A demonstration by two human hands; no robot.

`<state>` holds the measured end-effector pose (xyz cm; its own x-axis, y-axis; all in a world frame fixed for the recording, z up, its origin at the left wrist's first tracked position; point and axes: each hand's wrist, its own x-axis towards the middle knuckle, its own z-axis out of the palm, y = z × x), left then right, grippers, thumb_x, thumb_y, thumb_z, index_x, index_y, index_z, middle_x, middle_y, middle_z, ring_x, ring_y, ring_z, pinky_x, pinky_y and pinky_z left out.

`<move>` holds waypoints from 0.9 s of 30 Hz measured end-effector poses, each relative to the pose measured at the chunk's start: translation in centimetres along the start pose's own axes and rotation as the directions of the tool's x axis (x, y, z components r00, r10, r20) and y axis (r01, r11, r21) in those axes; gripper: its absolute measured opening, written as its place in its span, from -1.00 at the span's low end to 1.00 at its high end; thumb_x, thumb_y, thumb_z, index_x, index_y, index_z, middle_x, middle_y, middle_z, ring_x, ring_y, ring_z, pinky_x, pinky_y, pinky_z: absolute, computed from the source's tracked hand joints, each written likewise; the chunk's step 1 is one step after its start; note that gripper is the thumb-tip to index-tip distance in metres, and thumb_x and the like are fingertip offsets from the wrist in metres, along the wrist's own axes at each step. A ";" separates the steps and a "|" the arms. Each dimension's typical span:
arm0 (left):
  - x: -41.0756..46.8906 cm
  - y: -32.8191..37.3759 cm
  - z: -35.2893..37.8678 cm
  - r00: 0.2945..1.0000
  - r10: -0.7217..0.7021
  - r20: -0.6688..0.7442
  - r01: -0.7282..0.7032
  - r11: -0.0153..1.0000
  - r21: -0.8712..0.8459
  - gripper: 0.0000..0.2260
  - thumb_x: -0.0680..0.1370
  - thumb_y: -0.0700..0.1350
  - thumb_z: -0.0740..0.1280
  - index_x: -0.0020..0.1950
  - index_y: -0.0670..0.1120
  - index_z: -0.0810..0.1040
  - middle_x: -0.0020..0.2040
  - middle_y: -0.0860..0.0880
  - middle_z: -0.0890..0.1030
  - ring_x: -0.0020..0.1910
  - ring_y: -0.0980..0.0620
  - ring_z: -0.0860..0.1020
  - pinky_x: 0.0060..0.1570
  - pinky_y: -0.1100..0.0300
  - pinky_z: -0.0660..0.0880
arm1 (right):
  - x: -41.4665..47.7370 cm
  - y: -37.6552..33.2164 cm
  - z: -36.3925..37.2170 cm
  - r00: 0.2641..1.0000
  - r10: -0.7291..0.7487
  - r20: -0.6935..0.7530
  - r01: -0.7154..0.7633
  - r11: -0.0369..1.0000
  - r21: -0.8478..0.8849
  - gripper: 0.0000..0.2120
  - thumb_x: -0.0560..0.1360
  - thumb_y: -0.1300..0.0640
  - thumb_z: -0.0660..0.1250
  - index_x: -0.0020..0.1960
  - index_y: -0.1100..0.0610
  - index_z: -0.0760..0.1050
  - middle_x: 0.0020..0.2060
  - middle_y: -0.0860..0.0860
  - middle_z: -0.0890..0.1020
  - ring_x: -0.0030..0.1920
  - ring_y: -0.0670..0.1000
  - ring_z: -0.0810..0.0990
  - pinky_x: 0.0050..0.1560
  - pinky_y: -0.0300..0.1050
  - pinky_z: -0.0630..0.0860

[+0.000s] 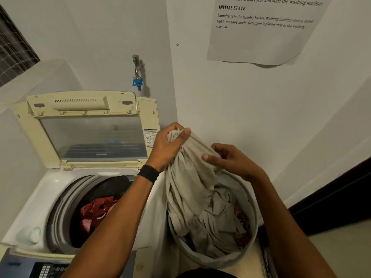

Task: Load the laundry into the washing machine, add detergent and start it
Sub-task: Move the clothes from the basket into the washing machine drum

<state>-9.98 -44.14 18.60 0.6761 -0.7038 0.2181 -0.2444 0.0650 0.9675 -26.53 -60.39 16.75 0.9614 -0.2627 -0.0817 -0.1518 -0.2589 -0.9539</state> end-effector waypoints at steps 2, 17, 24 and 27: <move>0.2 0.0 -0.2 0.999 0.020 -0.047 -0.021 1.000 -0.018 -0.75 0.64 -0.03 0.39 -0.11 -0.19 0.54 -0.23 -0.04 0.53 -0.19 0.03 0.49 -0.07 0.07 0.43 | -0.5 0.5 -0.5 0.999 0.026 -0.029 -0.026 1.000 -0.015 -0.58 0.55 -0.13 0.45 -0.15 0.24 0.49 -0.30 0.03 0.49 -0.28 -0.03 0.50 -0.22 -0.13 0.45; -0.8 1.1 3.5 0.999 0.023 -0.034 -0.024 0.999 -0.027 -0.59 0.54 0.14 0.46 0.00 -0.23 0.61 -0.19 -0.09 0.63 -0.19 0.05 0.58 -0.16 0.12 0.54 | 1.8 -6.0 1.8 0.859 -0.272 -0.433 0.302 0.953 0.000 -0.75 0.64 0.06 0.36 -0.07 0.23 0.66 -0.18 -0.01 0.71 -0.14 -0.03 0.66 -0.11 -0.05 0.58; -0.1 0.3 1.5 0.983 -0.017 -0.183 0.001 0.996 -0.089 -0.73 0.64 -0.01 0.40 -0.14 -0.17 0.56 -0.27 -0.06 0.52 -0.25 -0.02 0.48 -0.13 0.04 0.44 | 1.0 0.7 4.4 0.998 -0.030 -0.057 0.028 0.999 -0.043 -0.48 0.59 -0.27 0.32 0.00 0.24 0.52 -0.16 0.26 0.57 -0.20 0.22 0.53 -0.14 0.18 0.53; -0.4 -0.1 1.3 0.981 -0.046 -0.190 0.024 0.993 -0.117 -0.74 0.64 -0.04 0.41 -0.15 -0.19 0.55 -0.29 -0.06 0.49 -0.26 -0.03 0.46 -0.15 0.07 0.41 | 0.3 1.9 3.3 0.991 -0.059 -0.120 0.045 0.992 -0.115 -0.68 0.59 -0.17 0.39 -0.06 0.10 0.56 -0.25 0.08 0.58 -0.24 0.09 0.54 -0.15 0.08 0.51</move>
<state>-11.14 -44.77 18.27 0.8067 -0.5585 0.1933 -0.1451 0.1299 0.9809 -25.77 -57.89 13.95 0.9341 -0.3570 0.0101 -0.1336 -0.3755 -0.9172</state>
